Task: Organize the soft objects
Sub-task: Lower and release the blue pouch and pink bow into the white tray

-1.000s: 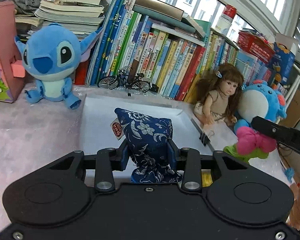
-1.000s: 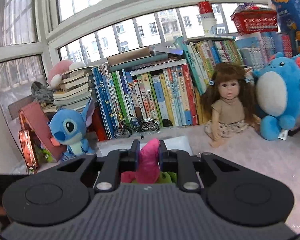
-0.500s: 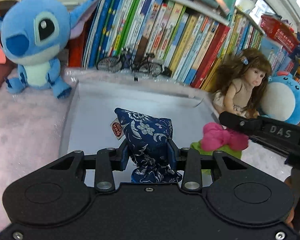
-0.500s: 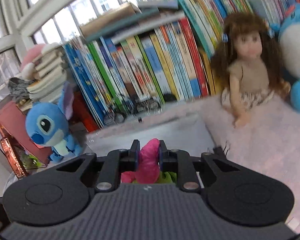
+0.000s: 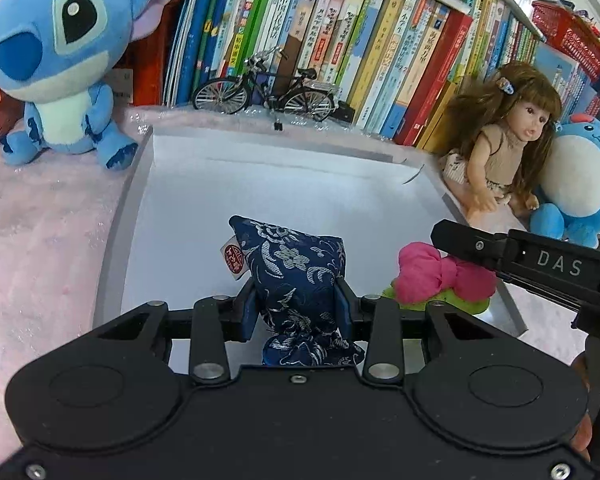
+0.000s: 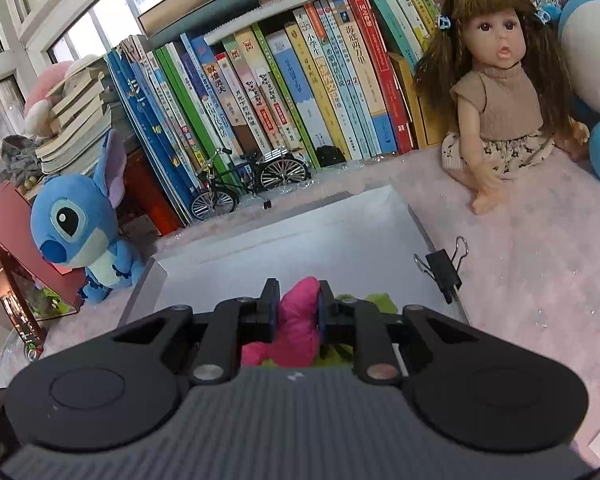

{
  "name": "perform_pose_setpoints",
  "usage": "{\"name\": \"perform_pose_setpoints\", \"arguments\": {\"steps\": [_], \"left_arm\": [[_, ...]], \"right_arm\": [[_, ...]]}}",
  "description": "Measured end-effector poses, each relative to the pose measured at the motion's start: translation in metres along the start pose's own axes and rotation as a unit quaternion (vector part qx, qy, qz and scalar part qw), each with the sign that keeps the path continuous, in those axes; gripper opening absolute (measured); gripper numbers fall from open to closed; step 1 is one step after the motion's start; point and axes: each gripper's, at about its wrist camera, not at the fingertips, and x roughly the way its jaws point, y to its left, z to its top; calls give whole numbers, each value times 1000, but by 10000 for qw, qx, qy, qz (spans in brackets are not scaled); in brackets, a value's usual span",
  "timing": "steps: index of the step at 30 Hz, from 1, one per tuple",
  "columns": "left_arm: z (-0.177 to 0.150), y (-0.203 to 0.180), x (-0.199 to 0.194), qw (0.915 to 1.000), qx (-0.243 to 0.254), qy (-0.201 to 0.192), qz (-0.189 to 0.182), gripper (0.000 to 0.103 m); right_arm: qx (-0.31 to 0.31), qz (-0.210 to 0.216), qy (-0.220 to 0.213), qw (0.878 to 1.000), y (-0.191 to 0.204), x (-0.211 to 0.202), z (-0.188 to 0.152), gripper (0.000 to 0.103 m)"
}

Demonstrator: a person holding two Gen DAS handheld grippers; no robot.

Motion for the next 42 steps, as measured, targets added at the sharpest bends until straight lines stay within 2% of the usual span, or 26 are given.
{"name": "perform_pose_setpoints", "arguments": {"steps": [4, 7, 10, 14, 18, 24, 33, 42], "left_arm": [[-2, 3, 4, 10000, -5, 90, 7, 37], [-3, 4, 3, 10000, -33, 87, 16, 39], [-2, 4, 0, 10000, -31, 58, 19, 47], [-2, 1, -8, 10000, 48, -54, 39, 59], [-3, 0, -21, 9996, 118, -255, 77, 79], [-4, -4, -38, 9987, 264, -425, 104, 84], [-13, -6, -58, 9983, 292, -504, 40, 86], [-30, -7, -84, 9975, 316, -633, -83, 86]], "right_arm": [[-35, -19, 55, 10000, -1, 4, -4, 23], [-42, 16, 48, 10000, -2, 3, -4, 28], [-46, 38, 15, 10000, -1, 0, -2, 31], [-8, 71, -24, 10000, -3, -4, -1, 51], [49, 130, -55, 9999, -6, -8, -1, 60], [-60, 195, -234, 9995, -4, -22, 2, 73], [-209, 297, -459, 9983, -4, -45, 5, 86], [-789, 253, -760, 9937, 7, -85, -8, 93]]}}
